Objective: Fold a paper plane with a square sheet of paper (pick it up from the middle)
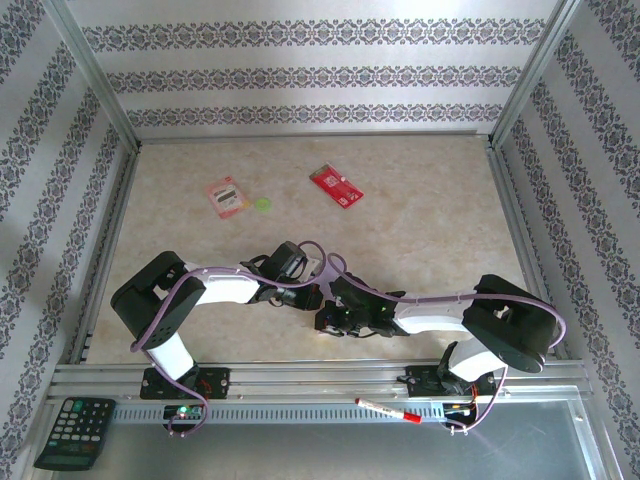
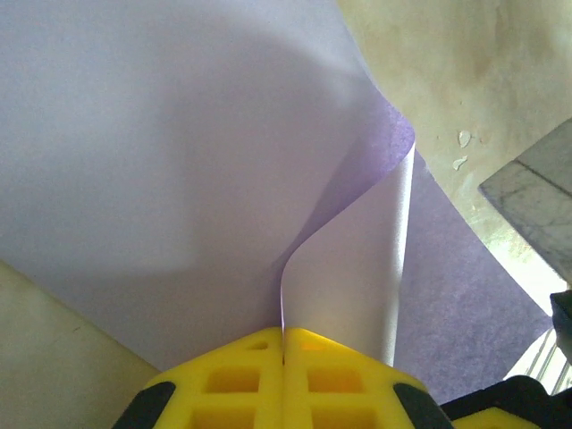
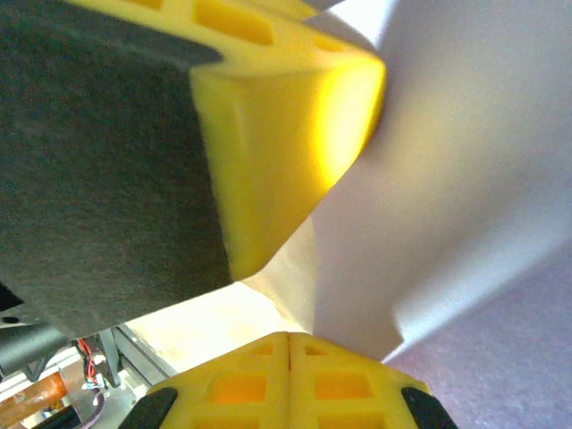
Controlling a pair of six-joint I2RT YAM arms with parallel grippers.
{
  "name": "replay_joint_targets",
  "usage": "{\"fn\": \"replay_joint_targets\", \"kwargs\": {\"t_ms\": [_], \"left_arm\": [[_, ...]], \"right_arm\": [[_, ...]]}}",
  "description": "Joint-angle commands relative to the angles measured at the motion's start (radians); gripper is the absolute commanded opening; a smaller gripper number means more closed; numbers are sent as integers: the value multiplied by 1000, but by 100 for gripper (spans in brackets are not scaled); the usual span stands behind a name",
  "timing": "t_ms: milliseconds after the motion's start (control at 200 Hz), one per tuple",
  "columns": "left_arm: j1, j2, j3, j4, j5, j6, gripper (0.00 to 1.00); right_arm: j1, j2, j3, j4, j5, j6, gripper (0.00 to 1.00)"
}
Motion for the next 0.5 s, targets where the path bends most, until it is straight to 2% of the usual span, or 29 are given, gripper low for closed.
{"fn": "replay_joint_targets", "kwargs": {"t_ms": [0, 500], "left_arm": [[-14, 70, -31, -134, -114, 15, 0], [-14, 72, -27, -140, -117, 19, 0]], "right_arm": [[10, 7, -20, -10, 22, 11, 4], [10, 13, -47, -21, 2, -2, 4]]}}
